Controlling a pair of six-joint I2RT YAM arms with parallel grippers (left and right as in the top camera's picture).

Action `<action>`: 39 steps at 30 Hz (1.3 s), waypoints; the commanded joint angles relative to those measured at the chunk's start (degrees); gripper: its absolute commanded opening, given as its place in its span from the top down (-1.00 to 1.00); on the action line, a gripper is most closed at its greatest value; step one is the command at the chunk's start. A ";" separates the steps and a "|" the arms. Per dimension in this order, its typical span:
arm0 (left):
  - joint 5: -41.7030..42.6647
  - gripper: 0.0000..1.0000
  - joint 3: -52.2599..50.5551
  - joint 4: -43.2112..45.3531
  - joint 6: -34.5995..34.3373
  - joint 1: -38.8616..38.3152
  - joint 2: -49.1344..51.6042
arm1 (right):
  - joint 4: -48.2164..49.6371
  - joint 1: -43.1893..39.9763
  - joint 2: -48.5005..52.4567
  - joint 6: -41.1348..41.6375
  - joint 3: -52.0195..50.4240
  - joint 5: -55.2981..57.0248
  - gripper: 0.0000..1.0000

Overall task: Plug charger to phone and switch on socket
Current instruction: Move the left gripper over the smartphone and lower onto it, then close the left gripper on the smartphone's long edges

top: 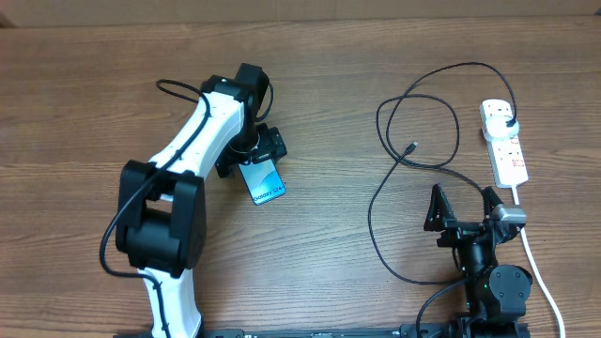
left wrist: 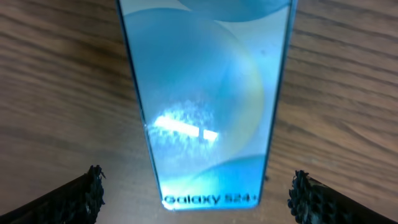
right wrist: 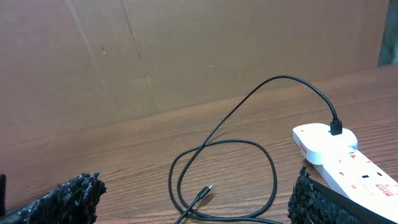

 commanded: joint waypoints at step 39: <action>-2.29 -0.99 -1.66 6.47 -4.33 -0.31 3.32 | 0.39 0.02 -0.55 -0.22 -0.61 -0.02 -1.00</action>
